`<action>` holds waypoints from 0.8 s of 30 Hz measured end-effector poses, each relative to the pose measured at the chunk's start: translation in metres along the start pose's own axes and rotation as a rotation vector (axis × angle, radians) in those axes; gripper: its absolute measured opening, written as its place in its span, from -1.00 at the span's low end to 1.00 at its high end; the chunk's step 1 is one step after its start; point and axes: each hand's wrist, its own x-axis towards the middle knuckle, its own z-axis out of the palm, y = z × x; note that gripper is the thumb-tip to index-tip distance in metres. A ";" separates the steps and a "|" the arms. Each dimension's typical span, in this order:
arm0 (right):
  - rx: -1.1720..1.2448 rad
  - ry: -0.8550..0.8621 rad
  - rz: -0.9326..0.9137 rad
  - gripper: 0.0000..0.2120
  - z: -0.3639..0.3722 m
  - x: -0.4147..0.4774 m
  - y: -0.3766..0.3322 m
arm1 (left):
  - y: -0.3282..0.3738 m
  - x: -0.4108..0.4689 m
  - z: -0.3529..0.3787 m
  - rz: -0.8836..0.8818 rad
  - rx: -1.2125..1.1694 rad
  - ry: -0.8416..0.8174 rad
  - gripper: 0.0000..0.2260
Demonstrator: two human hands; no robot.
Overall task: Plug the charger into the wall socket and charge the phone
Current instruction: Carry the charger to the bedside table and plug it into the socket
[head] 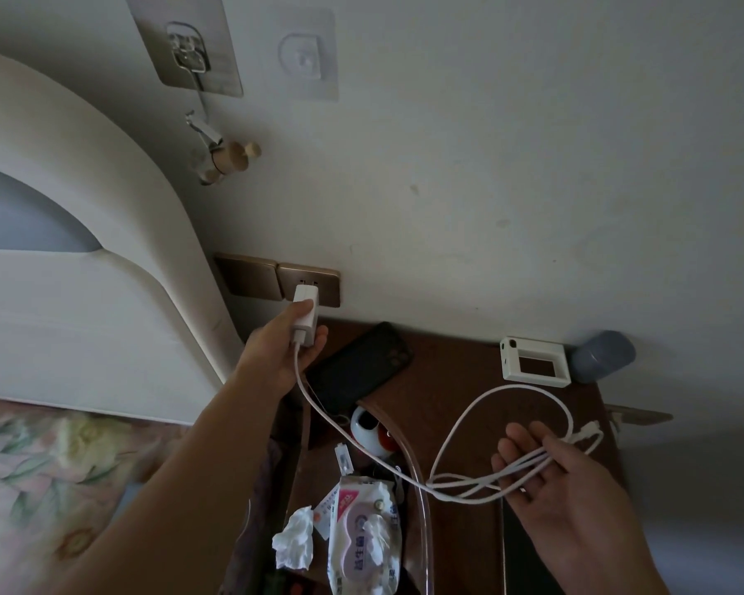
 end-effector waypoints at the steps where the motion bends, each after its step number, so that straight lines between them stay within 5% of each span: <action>1: 0.002 0.001 0.004 -0.84 0.000 0.001 0.000 | 0.000 0.001 0.001 0.004 0.003 0.000 -0.56; 24: -0.013 0.027 0.028 -0.83 0.009 0.017 0.005 | -0.007 0.027 -0.009 0.062 0.103 0.021 -0.67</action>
